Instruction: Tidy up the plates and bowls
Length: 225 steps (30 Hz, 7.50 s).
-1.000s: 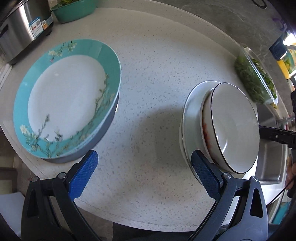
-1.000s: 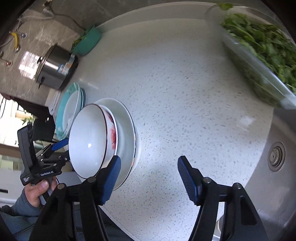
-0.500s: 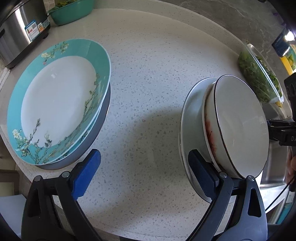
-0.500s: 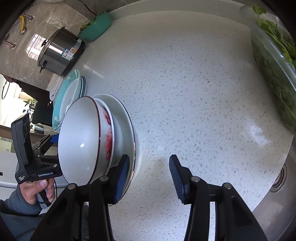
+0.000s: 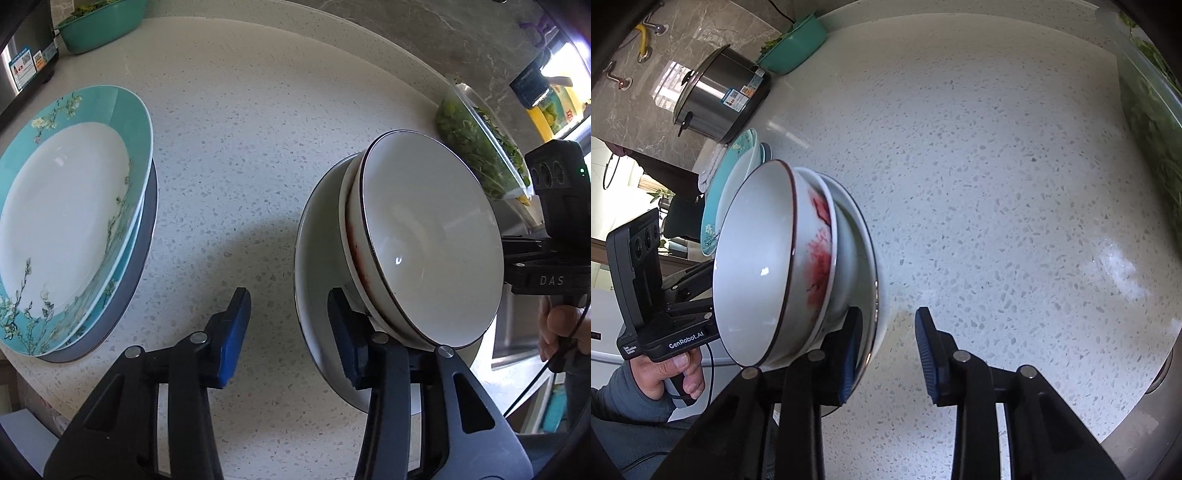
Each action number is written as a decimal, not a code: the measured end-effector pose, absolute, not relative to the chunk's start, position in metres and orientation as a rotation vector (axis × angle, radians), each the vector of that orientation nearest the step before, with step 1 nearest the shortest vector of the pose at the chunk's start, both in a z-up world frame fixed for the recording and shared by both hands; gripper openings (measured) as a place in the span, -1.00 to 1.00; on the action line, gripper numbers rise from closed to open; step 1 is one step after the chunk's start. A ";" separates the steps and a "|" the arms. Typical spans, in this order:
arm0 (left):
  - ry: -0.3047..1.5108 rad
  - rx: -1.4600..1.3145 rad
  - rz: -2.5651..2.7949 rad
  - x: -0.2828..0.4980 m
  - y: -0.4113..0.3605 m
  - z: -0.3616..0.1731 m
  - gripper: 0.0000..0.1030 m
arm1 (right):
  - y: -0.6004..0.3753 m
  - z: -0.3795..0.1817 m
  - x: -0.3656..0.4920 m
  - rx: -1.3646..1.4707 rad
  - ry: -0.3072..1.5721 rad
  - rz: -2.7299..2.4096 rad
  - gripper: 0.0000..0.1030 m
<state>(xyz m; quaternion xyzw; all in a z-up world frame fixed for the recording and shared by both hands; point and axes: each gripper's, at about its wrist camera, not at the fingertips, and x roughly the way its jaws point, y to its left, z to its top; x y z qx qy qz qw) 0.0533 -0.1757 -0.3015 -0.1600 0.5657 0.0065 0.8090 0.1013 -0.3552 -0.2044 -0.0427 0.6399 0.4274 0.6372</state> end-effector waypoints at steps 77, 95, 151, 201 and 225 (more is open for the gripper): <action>1.181 -0.266 -0.013 0.013 0.085 -0.231 -0.78 | -0.099 -0.150 0.038 -0.058 1.384 0.943 -0.63; 1.217 -0.221 -0.082 0.032 0.107 -0.271 -0.78 | -0.088 -0.174 0.037 -0.052 1.403 0.860 -0.63; 1.093 0.042 -0.136 0.048 0.127 -0.160 1.00 | -0.117 -0.049 -0.055 0.323 1.067 0.141 1.00; 1.088 0.082 -0.147 0.074 0.107 -0.155 1.00 | -0.097 -0.052 -0.043 0.165 1.106 -0.021 1.00; 1.095 0.091 -0.153 0.075 0.101 -0.159 1.00 | -0.100 -0.055 -0.043 0.153 1.115 -0.017 1.00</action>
